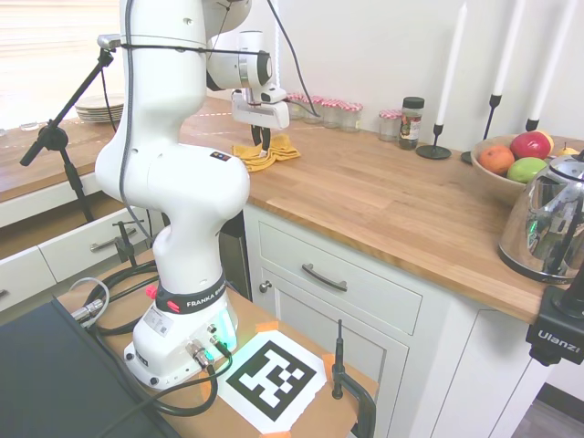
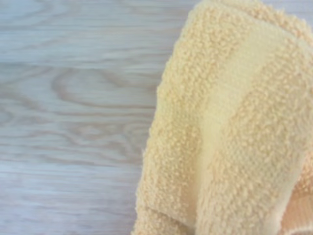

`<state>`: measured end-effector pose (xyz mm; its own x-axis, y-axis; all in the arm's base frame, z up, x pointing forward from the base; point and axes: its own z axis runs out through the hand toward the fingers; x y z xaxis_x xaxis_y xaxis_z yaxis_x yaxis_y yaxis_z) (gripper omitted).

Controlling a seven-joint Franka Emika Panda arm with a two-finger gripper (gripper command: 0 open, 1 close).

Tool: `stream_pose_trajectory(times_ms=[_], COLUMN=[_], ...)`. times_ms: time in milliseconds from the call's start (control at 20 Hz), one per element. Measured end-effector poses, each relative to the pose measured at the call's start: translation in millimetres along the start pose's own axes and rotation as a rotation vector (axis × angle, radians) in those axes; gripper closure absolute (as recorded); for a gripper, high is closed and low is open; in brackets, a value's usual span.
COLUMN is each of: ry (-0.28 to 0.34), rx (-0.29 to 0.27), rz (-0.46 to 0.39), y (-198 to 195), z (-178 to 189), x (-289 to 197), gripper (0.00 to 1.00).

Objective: Wipe the counter

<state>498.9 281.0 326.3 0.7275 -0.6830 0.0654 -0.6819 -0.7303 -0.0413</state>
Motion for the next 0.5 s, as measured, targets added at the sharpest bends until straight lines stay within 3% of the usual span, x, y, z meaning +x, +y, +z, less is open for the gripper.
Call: stream_pose_trajectory(times_ms=[200,500], ry=[-0.012,-0.028], rx=[0.001,-0.013], rz=[0.016,0.038], y=[10.8,62.3], z=[0.2,1.1], x=[16.0,86.3], gripper=[1.00,1.00])
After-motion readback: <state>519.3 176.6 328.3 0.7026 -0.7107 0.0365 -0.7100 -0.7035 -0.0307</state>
